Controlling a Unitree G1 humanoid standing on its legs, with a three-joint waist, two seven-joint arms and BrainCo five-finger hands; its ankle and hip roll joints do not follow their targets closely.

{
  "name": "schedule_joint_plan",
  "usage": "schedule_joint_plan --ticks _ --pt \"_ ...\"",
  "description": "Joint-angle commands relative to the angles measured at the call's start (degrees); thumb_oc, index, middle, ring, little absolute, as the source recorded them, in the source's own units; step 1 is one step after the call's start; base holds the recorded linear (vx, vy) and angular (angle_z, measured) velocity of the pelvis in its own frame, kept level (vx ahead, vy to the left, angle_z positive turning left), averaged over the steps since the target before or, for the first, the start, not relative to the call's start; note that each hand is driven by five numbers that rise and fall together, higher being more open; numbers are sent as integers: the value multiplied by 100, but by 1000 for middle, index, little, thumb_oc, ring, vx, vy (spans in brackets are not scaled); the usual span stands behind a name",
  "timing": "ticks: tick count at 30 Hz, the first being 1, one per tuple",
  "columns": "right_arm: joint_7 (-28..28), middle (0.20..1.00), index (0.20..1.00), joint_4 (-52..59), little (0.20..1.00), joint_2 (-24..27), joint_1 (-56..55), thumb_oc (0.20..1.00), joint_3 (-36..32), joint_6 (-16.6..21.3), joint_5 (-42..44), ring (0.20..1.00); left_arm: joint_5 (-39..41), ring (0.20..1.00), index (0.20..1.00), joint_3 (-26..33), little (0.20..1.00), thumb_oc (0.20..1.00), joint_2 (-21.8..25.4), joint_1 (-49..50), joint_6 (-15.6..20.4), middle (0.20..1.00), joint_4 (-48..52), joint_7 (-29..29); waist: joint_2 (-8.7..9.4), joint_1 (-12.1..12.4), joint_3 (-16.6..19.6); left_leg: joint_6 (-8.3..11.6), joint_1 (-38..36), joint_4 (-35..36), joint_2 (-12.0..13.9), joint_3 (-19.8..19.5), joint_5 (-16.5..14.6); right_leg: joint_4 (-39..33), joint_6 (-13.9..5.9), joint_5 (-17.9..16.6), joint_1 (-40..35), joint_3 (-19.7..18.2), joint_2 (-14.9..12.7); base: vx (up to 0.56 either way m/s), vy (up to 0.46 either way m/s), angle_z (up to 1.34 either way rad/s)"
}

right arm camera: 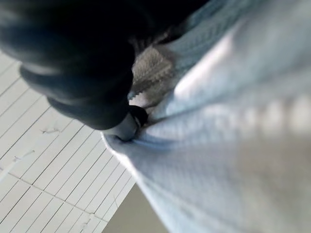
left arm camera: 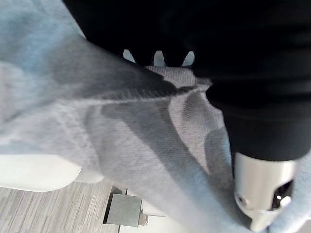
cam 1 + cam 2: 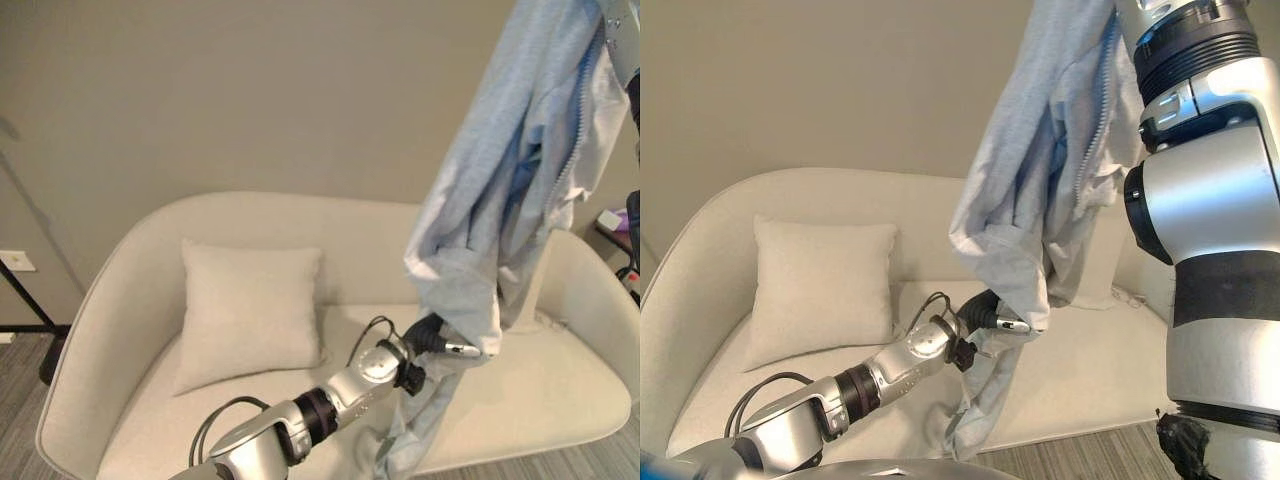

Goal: Hang the clothes on the sofa on the clothes rack.

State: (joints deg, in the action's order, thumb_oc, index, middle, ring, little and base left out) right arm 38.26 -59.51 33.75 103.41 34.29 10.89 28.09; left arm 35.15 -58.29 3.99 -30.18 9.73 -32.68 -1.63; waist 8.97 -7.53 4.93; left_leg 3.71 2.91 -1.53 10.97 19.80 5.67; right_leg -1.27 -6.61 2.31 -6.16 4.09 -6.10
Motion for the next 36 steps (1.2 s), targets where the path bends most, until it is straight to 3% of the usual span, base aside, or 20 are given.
schedule_joint_plan --ticks 1,12,18,19,20,22,24,25,26,28,29,30,31,33,34,35,36 --pt "-41 200 200 -123 200 86 684 200 283 268 177 200 -262 200 200 4 200 200 -908 -529 453 200 -398 -64 -132 319 132 483 392 39 598 -415 284 565 -90 78 261 -7 -219 0 0 0" --pt "-203 200 200 -179 200 104 680 200 395 204 205 200 -1059 200 200 431 200 200 -758 -721 481 200 -1191 -588 -184 258 193 499 321 70 605 -367 302 577 -93 83 274 -40 -212 1 3 -2" --pt "-329 200 200 390 200 687 384 200 528 152 4 200 -1395 200 200 1034 200 200 -286 -705 494 200 -1321 -1060 -242 252 205 502 265 88 597 -366 325 633 -86 113 270 -49 -201 0 0 0" --pt "-334 200 200 1583 200 1349 -192 200 423 238 -221 200 -1656 200 200 1492 200 200 79 -527 483 200 -977 -1297 -350 254 185 498 230 86 588 -367 332 708 -75 163 279 -45 -200 0 0 0" --pt "-316 200 200 1660 200 1371 -274 200 362 207 -246 200 -1662 200 200 1475 200 200 104 -497 461 200 -943 -1300 -331 256 196 500 224 85 591 -368 331 717 -73 168 278 -45 -197 0 0 0" --pt "-326 200 200 2795 200 2120 -1090 200 -41 220 -532 200 -1914 200 200 1893 200 200 509 -73 410 200 -319 -1407 -416 300 176 495 194 75 594 -390 333 799 -60 234 268 -24 -193 -8 -16 0" --pt "-387 200 200 3960 200 2915 -2376 200 -773 330 -878 200 -2084 200 200 2531 200 200 916 544 408 200 376 -1461 -518 388 117 495 153 36 594 -431 322 937 -39 359 238 15 -198 -15 -61 4" --pt "-483 200 200 4803 200 3268 -3715 200 -1693 473 -1138 200 -2465 200 200 3103 200 200 1270 1110 399 200 858 -1486 -630 458 86 481 150 27 625 -473 369 1042 -7 420 248 68 -172 -24 -66 11" --pt "-492 200 200 4915 200 3247 -3961 200 -1906 452 -1167 200 -2488 200 200 3079 200 200 1328 1173 374 200 915 -1481 -578 458 108 485 145 26 635 -484 369 1061 -1 430 244 75 -163 -52 -78 12" --pt "-690 200 200 5801 200 3233 -5667 200 -3138 526 -1505 200 -3031 200 200 3664 200 200 1786 1809 358 200 1360 -1521 -573 540 55 489 130 1 676 -558 432 1276 58 575 251 140 -120 -39 -75 5" --pt "-765 200 200 6031 200 3187 -6075 200 -3392 573 -1655 200 -3304 200 200 3967 200 200 1918 2027 374 200 1473 -1556 -651 564 0 487 138 4 692 -572 469 1333 77 627 257 151 -103 -61 -112 5" --pt "-877 200 200 6596 200 2781 -7079 200 -4110 650 -1768 200 -3689 200 200 4299 200 200 2213 2398 329 200 1818 -1638 -616 609 -55 507 131 6 748 -637 548 1460 128 718 254 204 -44 -76 -131 19" --pt "-930 200 200 6887 200 2423 -7522 200 -4327 792 -1769 200 -3937 200 200 4620 200 200 2359 2634 352 200 2001 -1727 -664 673 -157 539 155 5 773 -679 625 1534 161 799 258 221 -11 -131 -148 28" --pt "-1029 200 200 7720 200 1458 -8617 200 -4993 876 -2194 200 -4632 200 200 5494 200 200 2843 3314 366 200 2595 -1842 -722 871 -324 678 299 153 900 -877 1072 1566 244 857 282 348 138 -149 -156 40" --pt "-1032 200 200 7783 200 1406 -8672 200 -5025 855 -2216 200 -4641 200 200 5514 200 200 2867 3357 355 200 2640 -1830 -714 863 -315 672 315 169 917 -891 1118 1554 253 823 291 360 160 -202 -138 33" --pt "-869 200 200 8064 200 978 -9098 200 -5269 757 -2875 200 -4900 200 200 6041 200 200 2981 3531 414 200 2815 -2022 -787 1013 -494 836 566 155 982 -1032 1639 1504 289 786 278 456 208 -231 -82 22" --pt "-720 200 200 8228 200 721 -9293 200 -5342 682 -3245 200 -5077 200 200 6296 200 200 3047 3639 430 200 3034 -2120 -767 1017 -573 812 698 130 999 -1037 1659 1471 331 749 290 572 200 -314 -100 41"
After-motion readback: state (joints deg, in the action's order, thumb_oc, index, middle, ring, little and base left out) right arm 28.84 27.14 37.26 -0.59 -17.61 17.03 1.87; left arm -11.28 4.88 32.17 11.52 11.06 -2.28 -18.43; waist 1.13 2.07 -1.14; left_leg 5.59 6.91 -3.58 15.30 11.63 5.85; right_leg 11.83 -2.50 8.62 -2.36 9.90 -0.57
